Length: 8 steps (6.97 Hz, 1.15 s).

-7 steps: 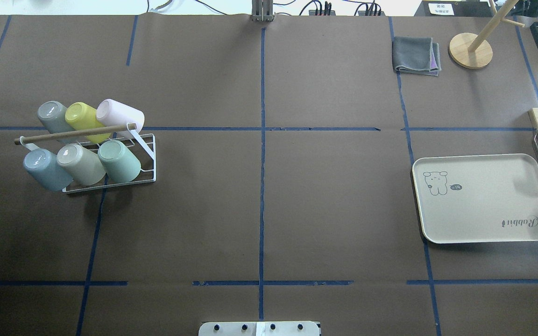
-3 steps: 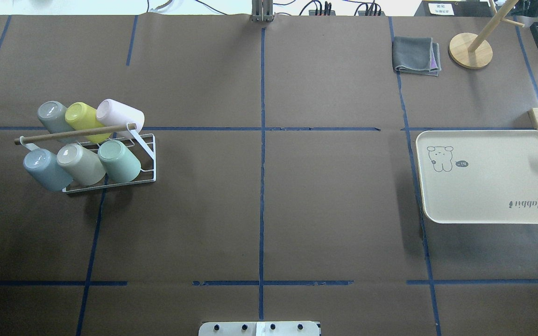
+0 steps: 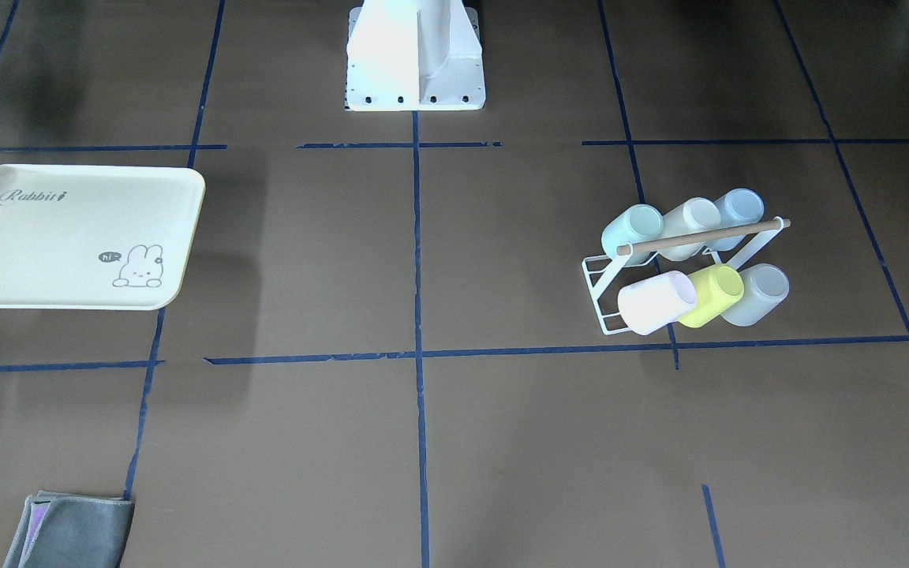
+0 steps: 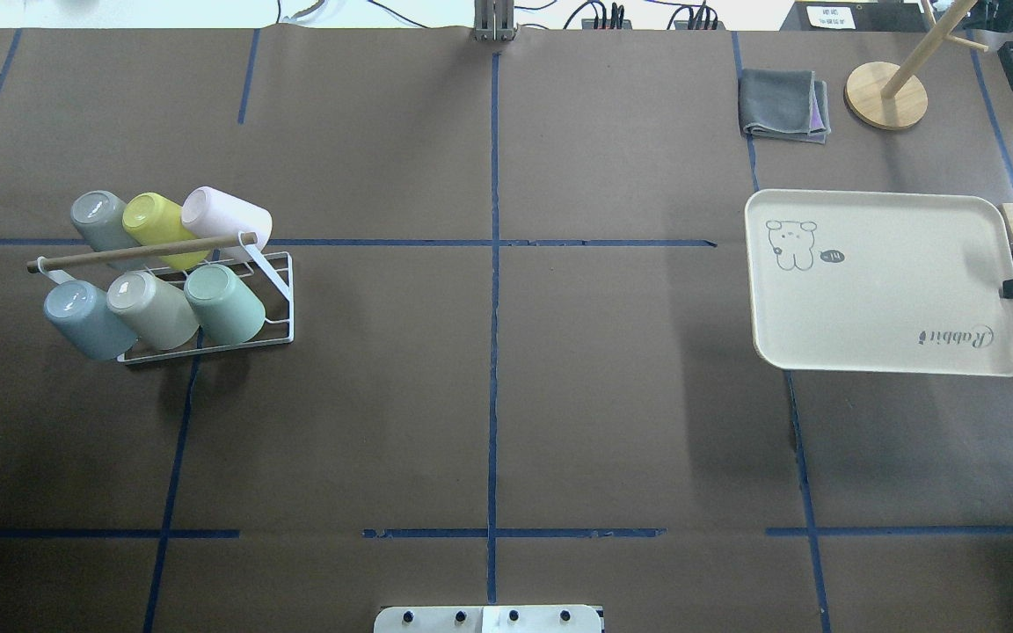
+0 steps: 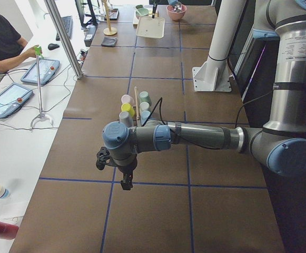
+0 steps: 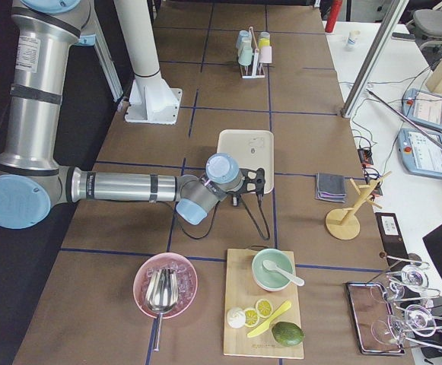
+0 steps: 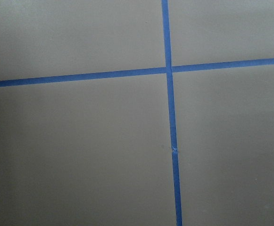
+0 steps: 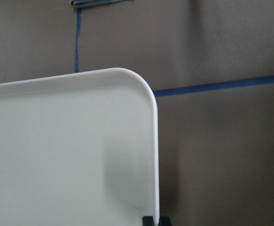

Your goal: Pick up and place green cup on tray

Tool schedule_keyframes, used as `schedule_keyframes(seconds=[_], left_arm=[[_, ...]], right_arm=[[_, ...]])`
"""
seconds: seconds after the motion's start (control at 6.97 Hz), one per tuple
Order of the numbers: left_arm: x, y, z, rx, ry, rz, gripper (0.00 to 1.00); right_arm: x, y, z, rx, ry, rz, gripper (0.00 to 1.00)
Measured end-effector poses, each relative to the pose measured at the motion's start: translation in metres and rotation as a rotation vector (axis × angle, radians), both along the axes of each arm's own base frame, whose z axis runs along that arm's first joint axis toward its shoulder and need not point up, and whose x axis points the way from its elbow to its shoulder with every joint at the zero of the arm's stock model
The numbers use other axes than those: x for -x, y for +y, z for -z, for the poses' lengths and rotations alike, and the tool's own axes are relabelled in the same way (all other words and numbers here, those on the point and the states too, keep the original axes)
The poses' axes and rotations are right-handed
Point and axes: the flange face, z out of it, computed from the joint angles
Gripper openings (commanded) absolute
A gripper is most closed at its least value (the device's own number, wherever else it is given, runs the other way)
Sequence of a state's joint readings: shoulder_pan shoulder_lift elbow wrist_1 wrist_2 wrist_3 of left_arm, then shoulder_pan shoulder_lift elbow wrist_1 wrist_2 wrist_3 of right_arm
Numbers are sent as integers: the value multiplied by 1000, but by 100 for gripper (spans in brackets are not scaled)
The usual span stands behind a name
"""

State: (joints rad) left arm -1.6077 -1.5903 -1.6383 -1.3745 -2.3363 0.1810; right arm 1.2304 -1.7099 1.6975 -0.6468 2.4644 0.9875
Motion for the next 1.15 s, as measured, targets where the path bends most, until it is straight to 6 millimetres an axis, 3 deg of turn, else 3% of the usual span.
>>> schedule_keyframes(seconds=[0.29, 0.43, 0.86, 1.15], left_arm=[[0, 0, 0, 0, 0, 0, 100], [0, 0, 0, -1, 0, 0, 100], [0, 0, 0, -1, 0, 0, 100], [0, -1, -1, 2, 0, -1, 100]], right_arm=[[57, -40, 68, 72, -48, -1, 0], [93, -46, 102, 96, -44, -3, 0], [221, -26, 182, 55, 11, 44, 0], [316, -1, 227, 15, 61, 94, 0]])
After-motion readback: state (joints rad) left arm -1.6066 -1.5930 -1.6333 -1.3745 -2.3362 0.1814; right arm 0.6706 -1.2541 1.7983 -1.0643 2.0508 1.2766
